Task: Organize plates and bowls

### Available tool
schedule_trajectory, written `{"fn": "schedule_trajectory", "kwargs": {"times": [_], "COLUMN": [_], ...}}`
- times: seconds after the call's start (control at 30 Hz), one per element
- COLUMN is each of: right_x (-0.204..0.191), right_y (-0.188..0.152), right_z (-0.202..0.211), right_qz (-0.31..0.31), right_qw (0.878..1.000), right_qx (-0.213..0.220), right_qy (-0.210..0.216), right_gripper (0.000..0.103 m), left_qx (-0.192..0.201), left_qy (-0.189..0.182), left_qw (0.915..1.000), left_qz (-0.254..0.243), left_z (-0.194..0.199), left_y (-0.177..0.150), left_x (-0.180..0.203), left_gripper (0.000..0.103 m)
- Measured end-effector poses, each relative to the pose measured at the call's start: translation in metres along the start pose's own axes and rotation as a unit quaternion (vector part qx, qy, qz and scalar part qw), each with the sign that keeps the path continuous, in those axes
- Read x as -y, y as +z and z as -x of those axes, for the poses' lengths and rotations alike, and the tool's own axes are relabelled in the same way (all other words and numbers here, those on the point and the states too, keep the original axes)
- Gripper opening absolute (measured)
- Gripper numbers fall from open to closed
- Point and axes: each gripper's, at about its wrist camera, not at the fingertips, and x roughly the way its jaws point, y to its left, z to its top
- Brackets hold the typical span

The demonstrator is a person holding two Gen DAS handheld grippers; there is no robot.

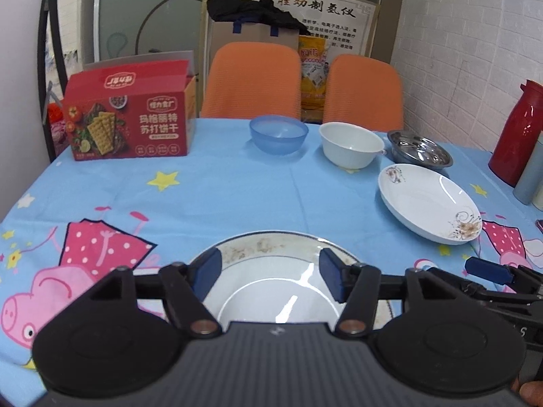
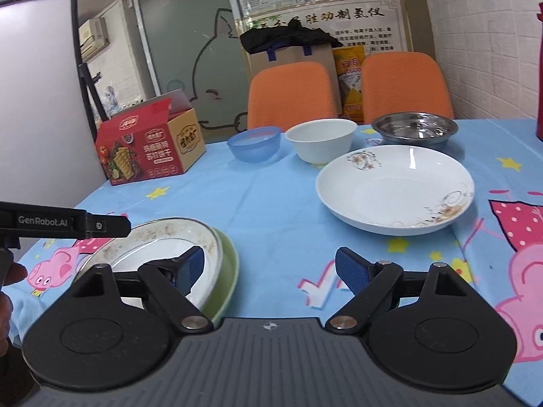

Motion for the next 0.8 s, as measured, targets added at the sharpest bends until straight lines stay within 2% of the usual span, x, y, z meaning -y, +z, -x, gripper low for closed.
{"fn": "schedule_trajectory", "kwargs": {"times": [0.2, 0.5, 0.7, 0.8], "right_x": [0.038, 0.087, 0.114, 0.126], "right_y": [0.007, 0.02, 0.037, 0.05], "right_z": [0.01, 0.011, 0.0, -0.014], "right_qz": [-0.029, -0.039, -0.04, -0.029], "right_qw": [0.999, 0.997, 0.996, 0.995], "right_qx": [0.013, 0.016, 0.018, 0.014], "right_qy": [-0.026, -0.057, -0.08, -0.091], "right_gripper": [0.103, 0.103, 0.103, 0.103], "left_qx": [-0.006, -0.021, -0.029, -0.042], "left_qy": [-0.013, -0.026, -0.023, -0.036], "left_qw": [0.9995, 0.9977, 0.9961, 0.9951], "left_qz": [-0.03, -0.059, -0.081, -0.082], "left_z": [-0.012, -0.041, -0.063, -0.078], "left_y": [0.011, 0.027, 0.039, 0.053], "left_x": [0.039, 0.08, 0.096, 0.102], "left_gripper": [0.061, 0.062, 0.065, 0.065]}}
